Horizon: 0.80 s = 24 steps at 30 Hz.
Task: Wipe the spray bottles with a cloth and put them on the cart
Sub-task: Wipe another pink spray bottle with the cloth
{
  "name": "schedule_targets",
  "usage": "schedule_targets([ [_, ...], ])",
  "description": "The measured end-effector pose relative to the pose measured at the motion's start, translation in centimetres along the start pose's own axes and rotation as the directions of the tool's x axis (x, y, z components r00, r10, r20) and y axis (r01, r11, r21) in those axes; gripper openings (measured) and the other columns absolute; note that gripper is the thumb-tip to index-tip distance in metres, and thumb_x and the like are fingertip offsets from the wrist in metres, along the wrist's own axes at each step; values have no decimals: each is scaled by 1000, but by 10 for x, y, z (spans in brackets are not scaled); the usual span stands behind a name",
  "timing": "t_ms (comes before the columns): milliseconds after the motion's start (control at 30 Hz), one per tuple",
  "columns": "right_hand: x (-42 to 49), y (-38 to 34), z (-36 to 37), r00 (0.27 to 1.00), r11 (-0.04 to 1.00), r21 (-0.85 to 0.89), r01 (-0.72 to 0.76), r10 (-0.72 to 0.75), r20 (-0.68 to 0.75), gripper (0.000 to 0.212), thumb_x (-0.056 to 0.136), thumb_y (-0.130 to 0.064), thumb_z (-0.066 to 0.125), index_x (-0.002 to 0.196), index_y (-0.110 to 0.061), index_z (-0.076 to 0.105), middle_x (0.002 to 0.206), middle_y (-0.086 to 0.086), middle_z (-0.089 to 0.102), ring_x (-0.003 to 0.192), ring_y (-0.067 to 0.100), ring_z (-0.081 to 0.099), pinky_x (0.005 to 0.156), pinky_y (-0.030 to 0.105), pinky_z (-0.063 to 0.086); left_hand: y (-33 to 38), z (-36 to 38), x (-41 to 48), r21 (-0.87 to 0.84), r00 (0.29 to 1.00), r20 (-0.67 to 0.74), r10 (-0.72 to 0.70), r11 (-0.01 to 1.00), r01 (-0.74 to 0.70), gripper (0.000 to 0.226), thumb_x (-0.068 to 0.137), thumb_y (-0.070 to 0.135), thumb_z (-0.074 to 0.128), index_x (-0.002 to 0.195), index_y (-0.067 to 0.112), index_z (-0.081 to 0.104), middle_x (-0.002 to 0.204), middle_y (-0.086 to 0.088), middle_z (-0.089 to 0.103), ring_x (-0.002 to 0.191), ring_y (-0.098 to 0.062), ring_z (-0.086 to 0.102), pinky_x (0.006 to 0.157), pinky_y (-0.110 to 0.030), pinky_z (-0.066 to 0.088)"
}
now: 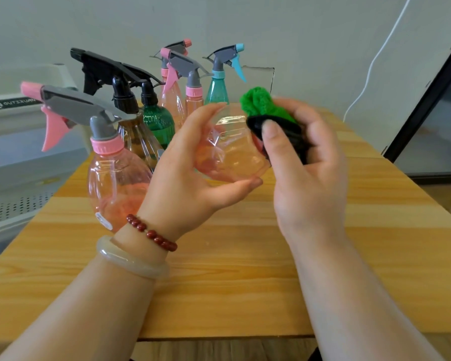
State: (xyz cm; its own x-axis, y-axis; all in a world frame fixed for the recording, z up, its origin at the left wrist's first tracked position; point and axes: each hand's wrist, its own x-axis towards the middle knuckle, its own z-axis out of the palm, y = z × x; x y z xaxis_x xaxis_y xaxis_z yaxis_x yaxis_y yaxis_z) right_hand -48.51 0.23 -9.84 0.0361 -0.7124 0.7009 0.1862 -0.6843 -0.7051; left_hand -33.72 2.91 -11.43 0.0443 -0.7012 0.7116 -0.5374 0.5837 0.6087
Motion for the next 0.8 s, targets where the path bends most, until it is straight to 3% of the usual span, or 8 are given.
schedule_targets([
  [133, 0, 3, 3, 996, 997, -58, -52, 47, -81, 17, 89, -31, 63, 105, -32, 64, 111, 10, 66, 107, 25, 63, 93, 50, 52, -4, 0, 0, 80, 1000, 8, 24, 996, -24, 85, 72, 51, 78, 141, 22, 39, 133, 13, 52, 125, -5, 52, 104, -18, 41],
  [267, -7, -2, 8, 995, 991, -95, 96, -97, -9, 14, 90, -23, 61, 104, -27, 64, 102, 1, 65, 100, 23, 62, 86, 42, 51, -6, -1, -1, 76, 1000, -3, -5, 997, 6, 87, 72, 51, 77, 143, 17, 41, 135, 5, 55, 124, -13, 55, 103, -28, 46],
  [367, -1, 6, 7, 993, 992, -122, -35, 21, -112, 15, 87, -32, 62, 101, -32, 66, 106, 5, 68, 104, 23, 64, 91, 48, 52, -6, -1, -2, 111, 1000, 6, -26, 993, 25, 90, 68, 56, 77, 143, 22, 41, 134, 5, 55, 124, -9, 54, 104, -33, 47],
  [467, 2, 8, 4, 986, 994, -47, -99, 92, -136, 14, 85, -30, 64, 97, -34, 69, 108, 7, 69, 103, 20, 65, 88, 41, 53, -10, 1, -4, 146, 999, 23, -48, 988, 45, 90, 66, 60, 77, 142, 26, 42, 133, 8, 56, 124, -10, 54, 106, -43, 45],
  [533, -1, 3, 3, 999, 994, -108, 28, -33, -38, 14, 84, -24, 64, 95, -32, 68, 101, 0, 66, 98, 20, 63, 84, 38, 51, -13, 1, -3, 123, 998, 24, -62, 991, 59, 88, 67, 57, 79, 141, 25, 45, 132, 8, 57, 120, -18, 58, 103, -49, 46],
  [633, -5, -3, 5, 963, 926, -266, 269, -249, 106, 14, 86, -19, 63, 97, -29, 65, 97, -11, 59, 95, 20, 61, 82, 35, 49, -16, 0, -2, 124, 999, 18, -32, 992, 30, 85, 69, 49, 80, 140, 17, 48, 131, 3, 59, 123, -20, 56, 104, -47, 45],
  [700, -1, 5, 4, 987, 949, -278, 149, -159, -13, 14, 87, -26, 63, 97, -35, 67, 98, -6, 63, 98, 19, 62, 86, 40, 52, -15, 0, -3, 130, 999, 26, -21, 991, 18, 85, 68, 48, 82, 140, 18, 48, 131, 2, 59, 122, -19, 56, 104, -46, 45],
  [800, 3, 13, 4, 974, 984, -124, -130, 103, -200, 15, 81, -39, 63, 94, -38, 71, 107, 5, 68, 100, 21, 66, 89, 50, 54, -12, 2, -7, 190, 999, 34, -14, 982, 7, 87, 66, 54, 80, 141, 27, 44, 130, 6, 58, 122, -15, 55, 103, -47, 46],
])
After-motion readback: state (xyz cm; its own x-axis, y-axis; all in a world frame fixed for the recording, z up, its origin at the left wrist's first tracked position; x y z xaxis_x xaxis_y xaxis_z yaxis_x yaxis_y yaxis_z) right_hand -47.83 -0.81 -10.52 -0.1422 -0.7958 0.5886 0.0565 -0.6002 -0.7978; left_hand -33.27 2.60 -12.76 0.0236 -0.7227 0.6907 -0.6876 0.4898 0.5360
